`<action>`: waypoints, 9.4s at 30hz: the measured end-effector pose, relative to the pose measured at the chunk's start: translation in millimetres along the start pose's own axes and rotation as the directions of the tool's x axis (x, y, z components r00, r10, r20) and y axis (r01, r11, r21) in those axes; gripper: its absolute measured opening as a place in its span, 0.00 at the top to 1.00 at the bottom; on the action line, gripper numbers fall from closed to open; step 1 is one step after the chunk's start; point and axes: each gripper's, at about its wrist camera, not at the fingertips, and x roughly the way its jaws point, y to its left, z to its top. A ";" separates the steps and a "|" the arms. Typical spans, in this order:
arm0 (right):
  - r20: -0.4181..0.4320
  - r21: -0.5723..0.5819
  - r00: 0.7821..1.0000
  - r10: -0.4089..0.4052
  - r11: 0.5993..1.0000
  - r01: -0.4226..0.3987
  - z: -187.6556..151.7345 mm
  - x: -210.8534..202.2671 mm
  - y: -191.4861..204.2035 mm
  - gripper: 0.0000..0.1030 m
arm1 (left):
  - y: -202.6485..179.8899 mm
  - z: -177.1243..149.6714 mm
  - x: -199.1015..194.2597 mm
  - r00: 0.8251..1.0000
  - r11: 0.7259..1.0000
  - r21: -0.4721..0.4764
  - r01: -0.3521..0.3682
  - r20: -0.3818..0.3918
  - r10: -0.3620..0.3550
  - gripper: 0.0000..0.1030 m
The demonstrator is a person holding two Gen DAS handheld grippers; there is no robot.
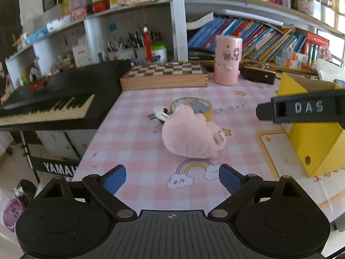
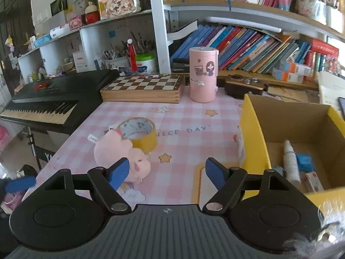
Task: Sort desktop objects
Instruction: 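Grasp the pink plush pig with the left tool while the right tool grasps the yellow tape roll, then carry the pink pig in the left tool and tape roll in the right tool to the yellow box, then open the left tool to drop the pig while the right tool releases the tape into the box, then lift both open tools out of the box and move toward the black clip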
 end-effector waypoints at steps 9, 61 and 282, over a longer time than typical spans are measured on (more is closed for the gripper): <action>-0.019 -0.006 0.999 0.048 0.999 -0.048 31.2 39.9 -6.8 0.26 | 8.8 28.0 49.8 0.999 0.981 -0.188 0.051 0.008 -0.050 0.08; -0.241 -0.232 0.959 0.151 0.950 -0.208 41.5 206.7 50.4 0.18 | 75.7 26.4 55.5 0.994 0.870 -0.486 -0.081 -0.103 0.035 0.31; -0.097 0.201 0.968 -0.232 0.948 0.247 -134.4 -184.3 -63.2 0.28 | -57.7 -63.9 -129.8 0.982 0.983 0.115 0.146 0.105 -0.158 0.08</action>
